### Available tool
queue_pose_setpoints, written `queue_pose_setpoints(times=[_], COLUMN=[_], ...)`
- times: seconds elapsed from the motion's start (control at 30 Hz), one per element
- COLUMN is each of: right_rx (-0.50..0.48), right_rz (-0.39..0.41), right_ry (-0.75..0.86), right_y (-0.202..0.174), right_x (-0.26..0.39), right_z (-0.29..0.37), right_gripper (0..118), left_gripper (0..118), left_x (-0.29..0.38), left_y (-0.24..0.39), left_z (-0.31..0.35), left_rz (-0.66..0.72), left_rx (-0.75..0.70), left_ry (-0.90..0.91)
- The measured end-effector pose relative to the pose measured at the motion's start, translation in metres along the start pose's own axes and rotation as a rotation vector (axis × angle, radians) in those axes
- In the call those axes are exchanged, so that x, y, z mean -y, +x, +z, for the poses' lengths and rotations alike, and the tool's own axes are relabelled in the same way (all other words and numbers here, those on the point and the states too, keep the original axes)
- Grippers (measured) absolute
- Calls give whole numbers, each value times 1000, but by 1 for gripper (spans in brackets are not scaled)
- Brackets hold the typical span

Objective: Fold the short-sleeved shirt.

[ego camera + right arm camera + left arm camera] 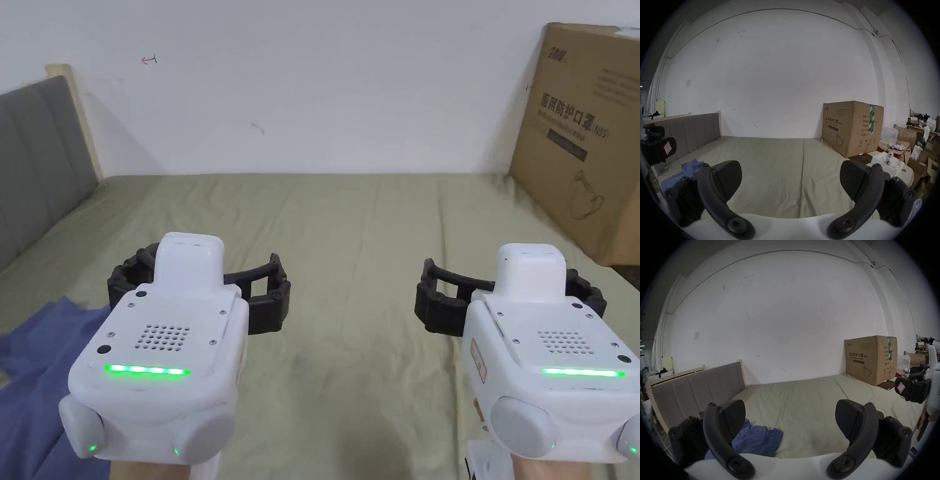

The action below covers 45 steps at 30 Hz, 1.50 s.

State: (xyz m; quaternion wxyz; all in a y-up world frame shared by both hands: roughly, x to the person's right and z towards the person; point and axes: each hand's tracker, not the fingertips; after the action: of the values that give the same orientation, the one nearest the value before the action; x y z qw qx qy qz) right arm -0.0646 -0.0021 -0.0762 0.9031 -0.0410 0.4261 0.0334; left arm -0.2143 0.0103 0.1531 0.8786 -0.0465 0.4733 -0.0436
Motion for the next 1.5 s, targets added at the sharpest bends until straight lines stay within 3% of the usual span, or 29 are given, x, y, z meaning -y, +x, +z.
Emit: queue_pose_setpoints(times=[0.4, 0.67, 1.0, 1.43, 1.5], right_rx=[-4, -4, -4, -13, -16], right_rz=[-10, 11, 0, -6, -7], right_ry=[8, 11, 6, -14, -18], right_y=[0, -2, -1, 0, 1], right_x=[0, 1, 2, 6, 6], right_z=[0, 0, -2, -3, -3], right_gripper=[118, 118, 118, 117, 116], left_gripper=[113, 113, 113, 112, 106], left_x=[-6, -4, -2, -3, -3], left_y=[0, 4, -6, -7, -7], left_z=[-1, 2, -3, -4, -4], left_rz=[15, -30, 74, 74, 77], left_rx=[22, -60, 28, 37, 35], left_ry=[-52, -38, -70, -89, -89])
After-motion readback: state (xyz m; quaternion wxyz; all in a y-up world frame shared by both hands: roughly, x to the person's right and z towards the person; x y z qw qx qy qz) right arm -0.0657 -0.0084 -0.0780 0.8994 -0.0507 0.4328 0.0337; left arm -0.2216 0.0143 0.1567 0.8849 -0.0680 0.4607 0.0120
